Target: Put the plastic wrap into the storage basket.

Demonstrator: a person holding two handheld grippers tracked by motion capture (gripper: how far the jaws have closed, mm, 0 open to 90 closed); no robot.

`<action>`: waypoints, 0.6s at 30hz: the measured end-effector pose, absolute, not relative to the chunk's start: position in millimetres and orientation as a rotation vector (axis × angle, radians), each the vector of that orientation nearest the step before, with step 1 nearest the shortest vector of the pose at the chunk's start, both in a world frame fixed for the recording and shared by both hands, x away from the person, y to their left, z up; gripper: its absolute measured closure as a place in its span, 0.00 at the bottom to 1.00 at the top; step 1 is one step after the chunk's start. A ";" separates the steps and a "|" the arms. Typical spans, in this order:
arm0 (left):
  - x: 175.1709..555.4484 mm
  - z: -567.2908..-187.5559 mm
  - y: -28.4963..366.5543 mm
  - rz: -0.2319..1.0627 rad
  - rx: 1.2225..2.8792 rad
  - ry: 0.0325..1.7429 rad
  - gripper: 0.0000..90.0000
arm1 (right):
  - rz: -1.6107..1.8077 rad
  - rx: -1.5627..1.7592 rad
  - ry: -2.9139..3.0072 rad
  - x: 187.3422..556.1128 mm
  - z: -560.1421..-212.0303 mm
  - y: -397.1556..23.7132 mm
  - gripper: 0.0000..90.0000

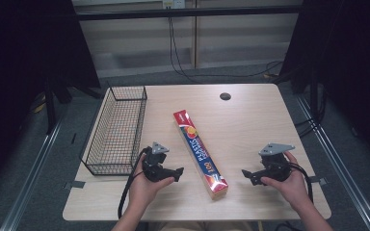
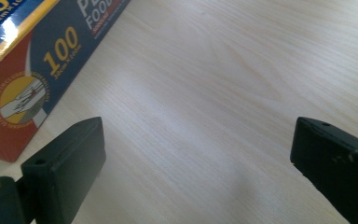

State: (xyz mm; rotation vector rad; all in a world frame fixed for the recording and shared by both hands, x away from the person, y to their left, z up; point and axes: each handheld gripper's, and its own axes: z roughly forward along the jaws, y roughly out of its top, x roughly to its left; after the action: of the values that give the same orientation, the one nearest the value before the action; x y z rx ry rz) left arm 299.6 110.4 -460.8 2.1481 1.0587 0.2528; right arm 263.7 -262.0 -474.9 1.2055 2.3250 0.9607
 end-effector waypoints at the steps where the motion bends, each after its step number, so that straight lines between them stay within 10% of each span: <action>1: 300.4 -459.6 110.5 0.245 2.156 1.058 0.09 | 0.963 1.197 2.331 263.5 -475.0 -261.9 0.03; 18: 311.2 -444.6 106.5 0.184 2.172 1.120 0.08 | 0.970 1.225 2.307 264.1 -472.1 -270.3 0.03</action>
State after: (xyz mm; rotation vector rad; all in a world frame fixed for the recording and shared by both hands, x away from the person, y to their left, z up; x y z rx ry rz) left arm 311.2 106.5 -444.6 2.1724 1.1204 0.1842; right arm 264.1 -270.3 -472.1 1.2246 2.3073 0.9704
